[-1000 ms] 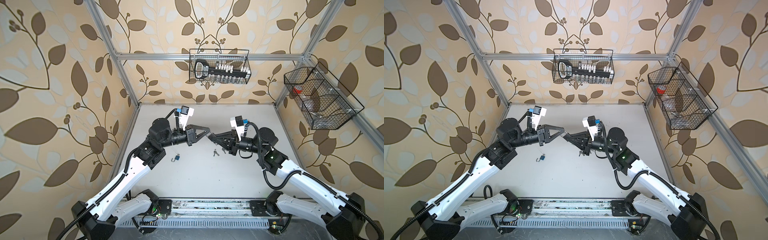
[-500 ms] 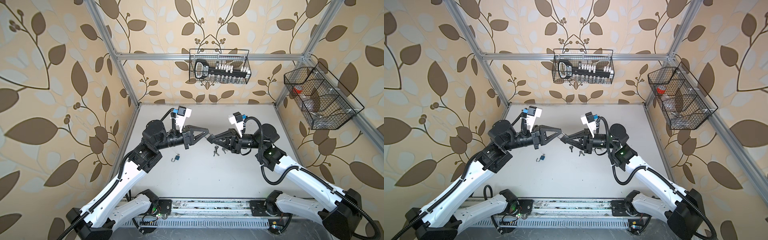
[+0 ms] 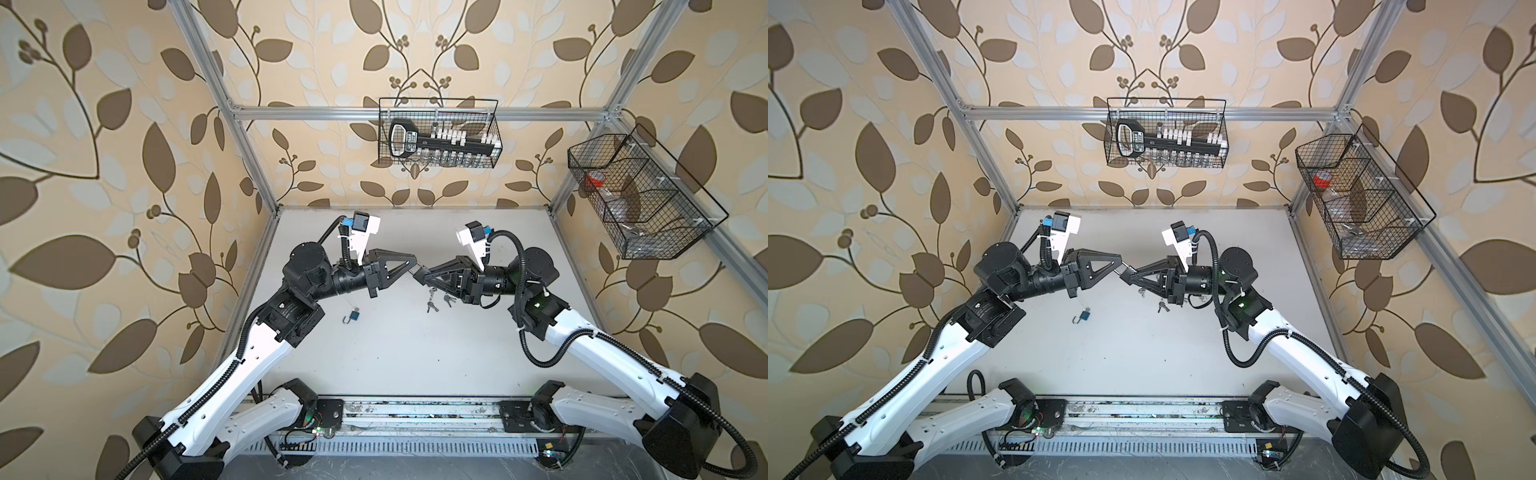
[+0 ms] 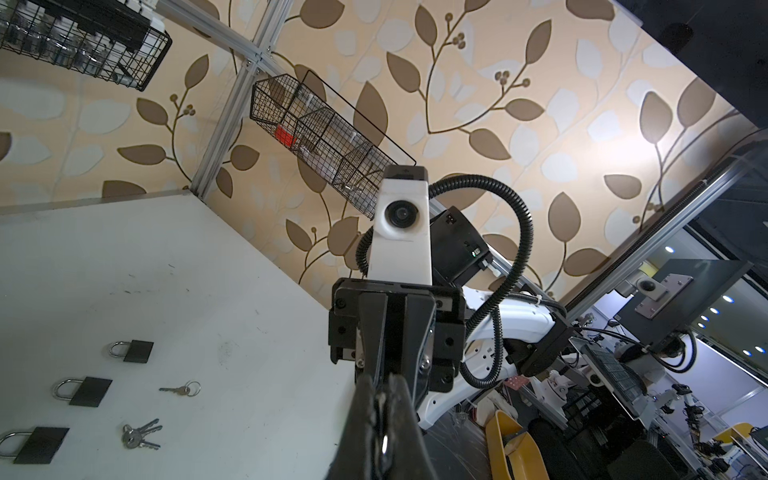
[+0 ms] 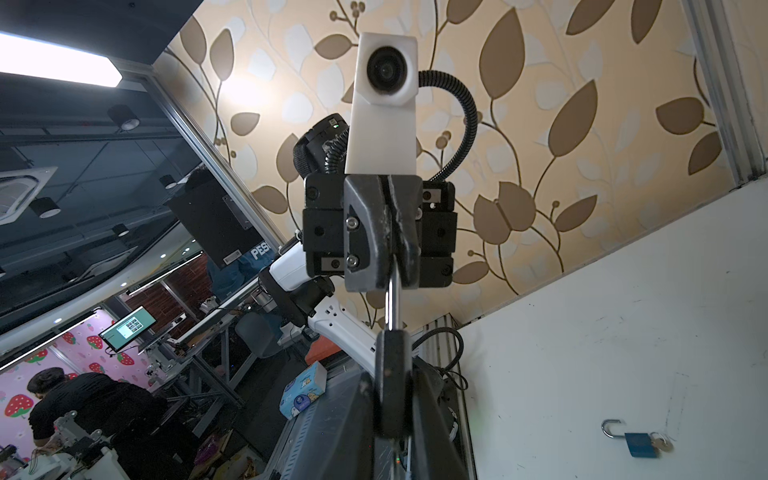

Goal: Lock with the key

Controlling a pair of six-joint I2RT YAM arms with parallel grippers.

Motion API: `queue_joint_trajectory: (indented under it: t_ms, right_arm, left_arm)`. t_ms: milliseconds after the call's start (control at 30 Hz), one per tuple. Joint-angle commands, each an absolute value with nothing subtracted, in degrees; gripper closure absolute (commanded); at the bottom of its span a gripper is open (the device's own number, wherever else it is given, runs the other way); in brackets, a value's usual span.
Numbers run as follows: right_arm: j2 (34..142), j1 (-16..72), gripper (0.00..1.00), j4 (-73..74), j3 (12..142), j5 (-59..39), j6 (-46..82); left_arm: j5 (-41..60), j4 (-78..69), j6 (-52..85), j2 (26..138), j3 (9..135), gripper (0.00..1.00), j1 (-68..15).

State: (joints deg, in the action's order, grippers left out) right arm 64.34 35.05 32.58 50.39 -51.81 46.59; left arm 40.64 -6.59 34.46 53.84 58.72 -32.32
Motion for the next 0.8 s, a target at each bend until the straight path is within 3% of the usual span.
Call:
queue_joint_trajectory:
  t_ms: [0,467,767]
  right_arm:
    - [64.1,35.3,1.0,40.2,52.3,-55.4,49.5]
    - [64.7,35.2,1.0,42.5,52.2,-53.1,51.9]
    - [63.2,35.3,1.0,28.2,54.8,-48.7,39.9]
  left_arm:
    - [41.3,-10.6,33.5,55.0,57.9,1.0,-32.1]
    - [45.1,-15.3,35.3,56.5,53.3,1.0,-32.8]
    - [44.6,-13.7,34.7,58.6,52.9,1.0,-36.7]
